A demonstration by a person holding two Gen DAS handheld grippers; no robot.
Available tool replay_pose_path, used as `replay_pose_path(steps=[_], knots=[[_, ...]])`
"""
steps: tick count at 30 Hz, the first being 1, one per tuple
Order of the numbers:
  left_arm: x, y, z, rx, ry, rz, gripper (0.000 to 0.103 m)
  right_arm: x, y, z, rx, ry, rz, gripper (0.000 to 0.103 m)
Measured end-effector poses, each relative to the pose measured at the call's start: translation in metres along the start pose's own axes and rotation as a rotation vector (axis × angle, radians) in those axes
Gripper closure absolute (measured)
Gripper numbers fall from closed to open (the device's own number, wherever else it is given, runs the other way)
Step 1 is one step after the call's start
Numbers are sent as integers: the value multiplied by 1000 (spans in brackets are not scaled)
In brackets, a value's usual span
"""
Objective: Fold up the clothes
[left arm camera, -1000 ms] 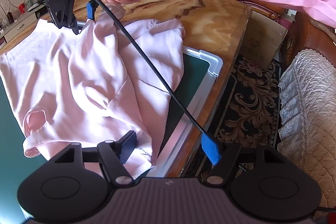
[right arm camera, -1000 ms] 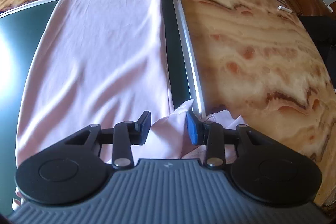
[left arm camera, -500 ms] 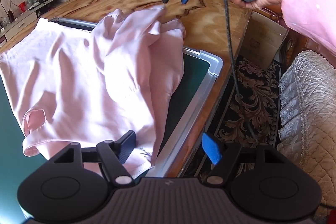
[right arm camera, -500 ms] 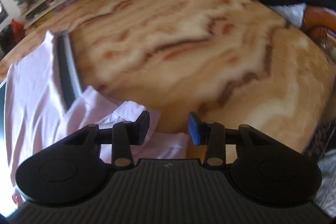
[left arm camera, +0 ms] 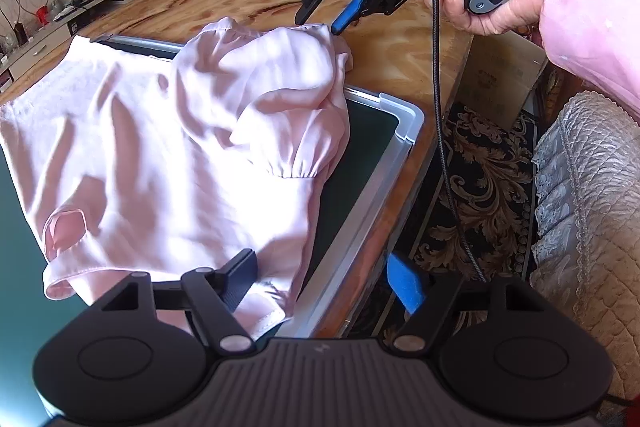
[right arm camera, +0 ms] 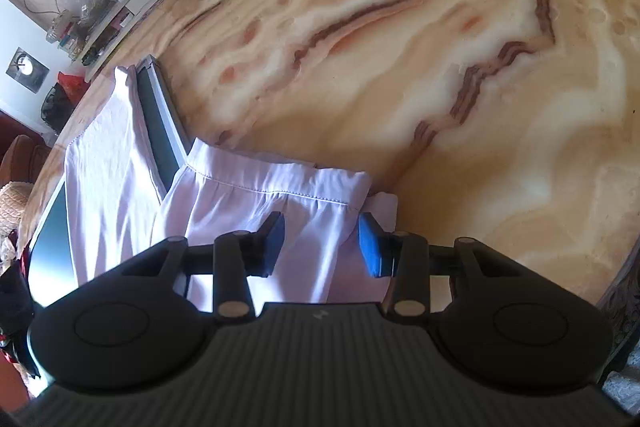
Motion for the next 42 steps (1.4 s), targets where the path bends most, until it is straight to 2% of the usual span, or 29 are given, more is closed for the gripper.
replay_pose_path(steps=[1, 2, 3, 4, 10, 13, 16, 18, 19, 21, 22, 23, 28, 34, 38, 42], knots=[[0, 0, 0, 0, 0, 0, 26, -1, 3, -2, 8, 11, 0, 56], [0, -1, -1, -2, -3, 1, 26, -1, 4, -3, 21, 22, 0, 68], [0, -1, 0, -3, -5, 1, 26, -2, 5, -4, 41, 33, 2, 97], [0, -1, 0, -4, -6, 1, 26, -4, 5, -5, 60, 44, 0, 101], [-2, -3, 1, -8, -9, -1, 26, -11, -33, -18, 139, 110, -99, 101], [-3, -4, 3, -10, -16, -1, 26, -15, -36, -36, 106, 138, -93, 101], [-4, -5, 4, -7, -15, 2, 26, -17, -15, -53, 30, 143, -41, 98], [-5, -6, 5, -3, -23, 6, 27, -19, -6, -56, 28, 150, -23, 90], [-5, -7, 6, -2, -29, 6, 28, -20, -6, -55, 33, 155, -25, 84], [-3, -9, 8, 3, -41, 2, 30, -24, -11, -52, 36, 149, -38, 53], [-1, -10, 9, 3, -48, -7, 31, -26, -13, -52, 34, 145, -45, 51], [2, -13, 10, 3, -55, -24, 31, -28, -15, -51, 39, 146, -48, 49], [18, -22, 7, 0, -60, -95, 31, -47, -18, -59, 173, 247, -36, 49], [19, -11, -2, 1, -18, -69, 31, -61, -13, -59, 289, 356, -21, 49], [19, -4, -3, -11, -23, -57, 31, -77, -12, -58, 313, 431, -5, 49], [14, 3, -5, -20, -10, -27, 31, -71, 0, -56, 358, 457, -46, 49]])
Point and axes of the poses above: each gripper's, at about its wrist camera, not at the fingertips, and y roughly the way its jaws point, z to its left, x to its top, the point moved 7 cm from there along y, roughly the way its jaws point, and after that the axes turned 10 degrees about x, right-handed, at the moved point
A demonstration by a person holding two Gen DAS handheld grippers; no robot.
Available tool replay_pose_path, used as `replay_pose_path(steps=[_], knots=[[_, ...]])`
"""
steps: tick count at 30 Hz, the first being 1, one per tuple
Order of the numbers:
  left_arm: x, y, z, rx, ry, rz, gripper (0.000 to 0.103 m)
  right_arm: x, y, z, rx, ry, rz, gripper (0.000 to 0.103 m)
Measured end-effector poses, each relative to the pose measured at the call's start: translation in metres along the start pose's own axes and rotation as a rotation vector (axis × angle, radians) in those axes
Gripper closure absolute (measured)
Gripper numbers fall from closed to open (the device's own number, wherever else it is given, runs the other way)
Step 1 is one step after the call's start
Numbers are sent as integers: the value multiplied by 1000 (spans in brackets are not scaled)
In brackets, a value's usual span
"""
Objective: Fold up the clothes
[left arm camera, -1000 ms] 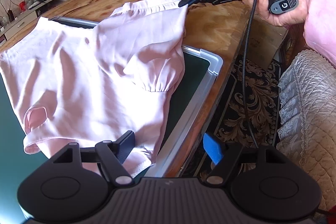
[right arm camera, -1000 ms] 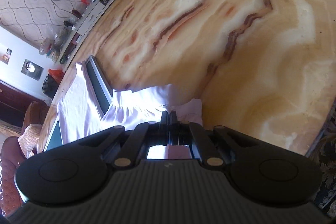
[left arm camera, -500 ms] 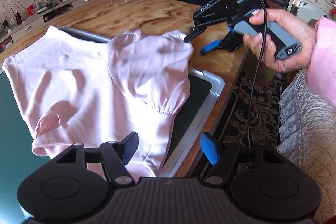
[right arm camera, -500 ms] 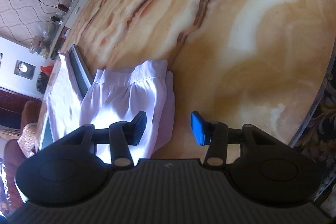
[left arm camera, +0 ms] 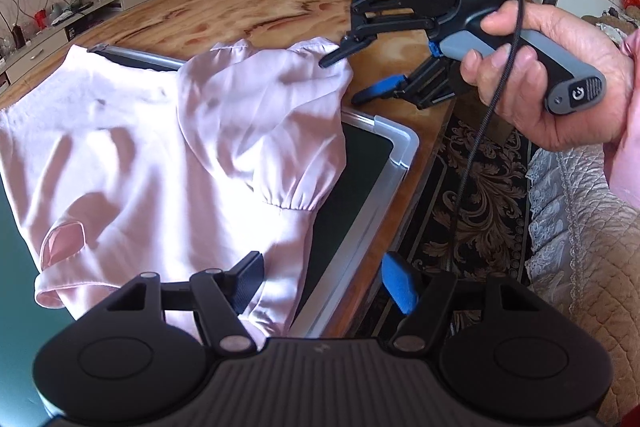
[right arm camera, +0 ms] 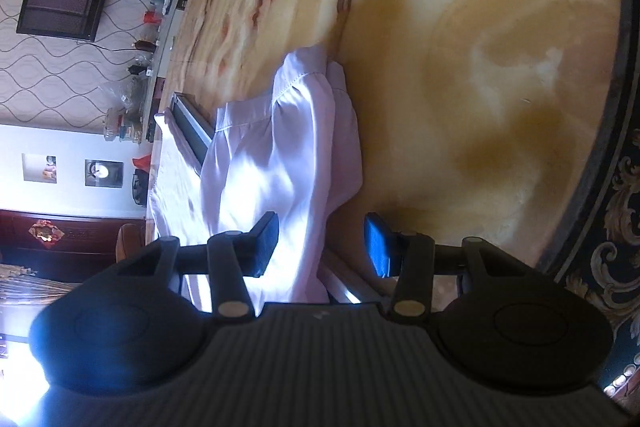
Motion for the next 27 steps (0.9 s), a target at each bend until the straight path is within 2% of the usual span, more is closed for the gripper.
replay_pose_path(steps=[4, 9, 14, 16, 18, 22, 27], knots=[[-6, 0, 0, -15, -3, 13, 31, 17, 14, 0, 71, 4, -68, 49], [-7, -1, 1, -21, -9, 10, 31, 35, 27, -6, 155, 8, -108, 49], [-8, -1, 0, -19, -1, 9, 31, 51, 33, -7, 161, -24, -119, 52], [-9, -2, 1, -20, -3, 9, 30, 55, 34, -8, 152, -35, -116, 60], [-10, -3, 1, -20, -5, 9, 30, 56, 33, -11, 148, -36, -111, 93], [-11, -4, 2, -13, -4, 11, 30, 54, 26, -9, 184, -47, -131, 97], [-12, -5, 0, -1, 16, 15, 30, 49, 10, 43, 296, -119, -127, 97]])
Point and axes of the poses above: each gripper's, at about its wrist camera, not at the fingertips, and y roughly the way its jaws point, z to its left, x to its top, the point moved 7 cm from there along y, roughly the way its jaws point, and after that the axes turned 10 degrees about x, right-handed, at the moved point
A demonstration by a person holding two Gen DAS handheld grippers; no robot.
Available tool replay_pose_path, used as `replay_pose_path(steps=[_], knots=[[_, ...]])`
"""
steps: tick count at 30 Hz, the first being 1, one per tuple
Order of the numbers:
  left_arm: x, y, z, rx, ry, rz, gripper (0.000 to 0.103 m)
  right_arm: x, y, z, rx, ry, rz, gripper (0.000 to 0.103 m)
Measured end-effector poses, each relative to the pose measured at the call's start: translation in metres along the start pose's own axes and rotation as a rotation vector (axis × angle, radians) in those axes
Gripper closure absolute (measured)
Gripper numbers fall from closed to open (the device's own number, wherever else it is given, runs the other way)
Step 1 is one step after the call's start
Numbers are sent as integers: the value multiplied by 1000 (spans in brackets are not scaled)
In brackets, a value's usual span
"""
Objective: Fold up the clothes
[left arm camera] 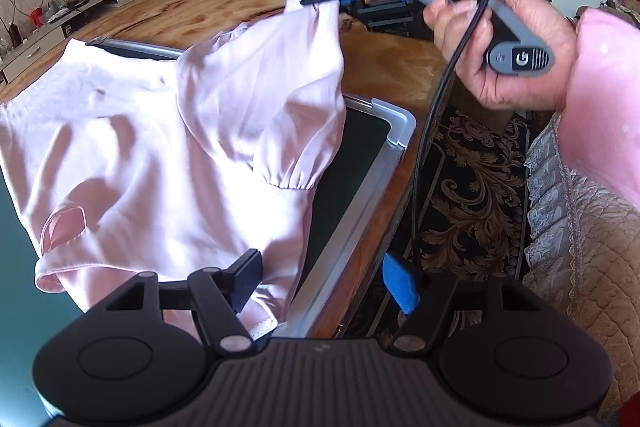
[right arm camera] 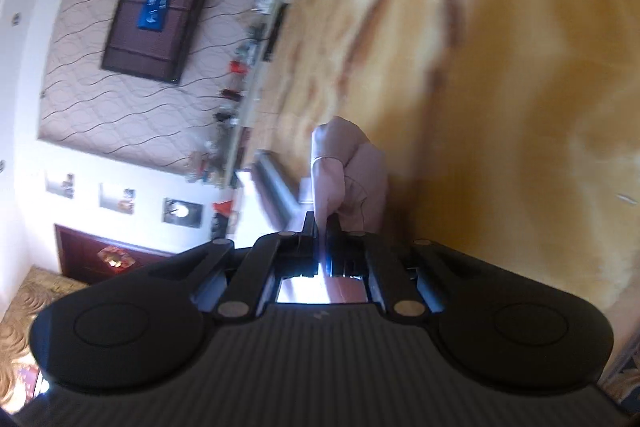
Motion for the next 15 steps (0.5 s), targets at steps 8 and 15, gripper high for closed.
replay_pose_path(steps=[8, 15], knots=[[-3, -2, 1, 1, 10, 2, 30, -54, 92, 130, -48, -437, 275, 97], [-5, -4, 0, 2, 20, 3, 30, -214, 231, 164, -284, -1006, 757, 94]])
Point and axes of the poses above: each gripper's, at about its wrist camera, not at the fingertips, and y roughly the way its jaws point, z to its left, x to its top, the point moved 7 cm from there along y, roughly the way its jaws point, and after that the axes turned 10 degrees about x, right-handed, at the moved point
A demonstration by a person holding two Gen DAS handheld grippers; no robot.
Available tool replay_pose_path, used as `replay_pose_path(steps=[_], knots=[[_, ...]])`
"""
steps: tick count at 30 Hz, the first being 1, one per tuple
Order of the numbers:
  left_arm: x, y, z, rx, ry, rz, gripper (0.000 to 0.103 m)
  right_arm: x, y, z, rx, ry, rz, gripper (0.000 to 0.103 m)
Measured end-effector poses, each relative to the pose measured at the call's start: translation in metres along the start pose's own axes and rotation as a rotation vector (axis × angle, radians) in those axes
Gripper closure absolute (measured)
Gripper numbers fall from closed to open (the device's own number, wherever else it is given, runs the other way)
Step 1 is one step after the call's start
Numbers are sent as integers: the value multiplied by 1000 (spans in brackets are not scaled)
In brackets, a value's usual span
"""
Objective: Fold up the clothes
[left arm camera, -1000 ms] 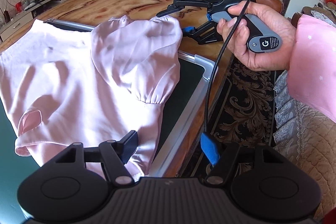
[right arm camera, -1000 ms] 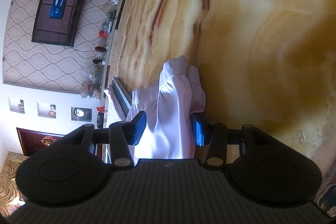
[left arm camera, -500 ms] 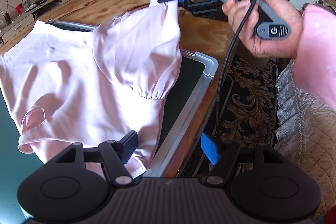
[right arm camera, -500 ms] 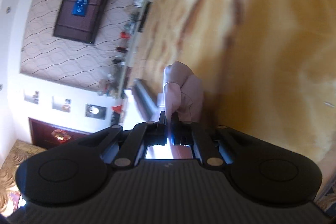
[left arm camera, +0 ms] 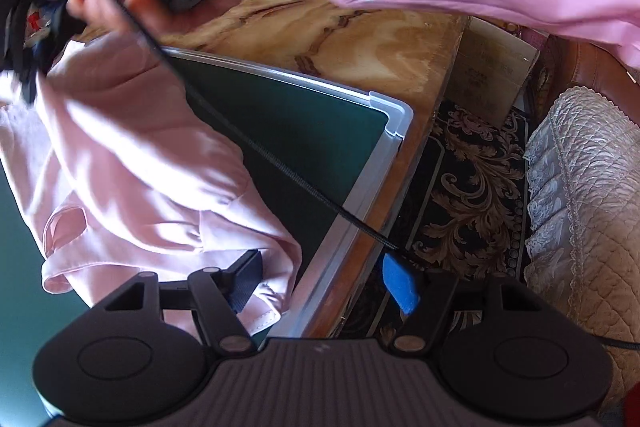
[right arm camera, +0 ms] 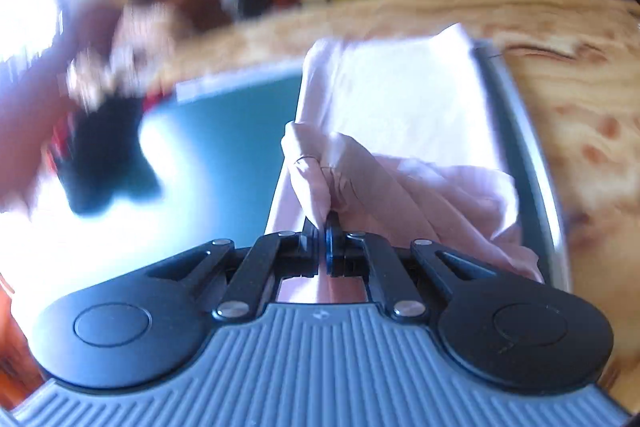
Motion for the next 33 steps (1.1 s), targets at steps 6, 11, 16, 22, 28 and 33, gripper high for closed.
replay_pose_path(steps=[6, 11, 16, 22, 28, 33], knots=[[-4, -2, -1, -4, 16, -7, 30, -10, 18, 26, 52, -71, 55, 64], [-4, -3, -2, -6, 21, -6, 30, 2, -35, -20, 2, 61, -65, 60], [-3, -10, 3, 12, -3, -18, 30, -9, -39, -44, 4, 83, -19, 60], [0, -6, 5, 15, -14, 1, 30, 0, 27, 13, 73, 23, 67, 60], [-2, -1, 2, 12, 6, 9, 30, 2, 76, 36, -26, -25, 134, 61], [-3, -1, 3, 3, 6, 3, 30, 3, 63, 33, -5, 15, 75, 95]])
Point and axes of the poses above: each gripper's, at about its wrist camera, not at the fingertips, and y roughly the way its jaws point, z to its left, x to its top, the point moved 7 cm from there along y, roughly the way its jaws point, and after that the axes turned 10 degrees about x, right-handed, at the moved point
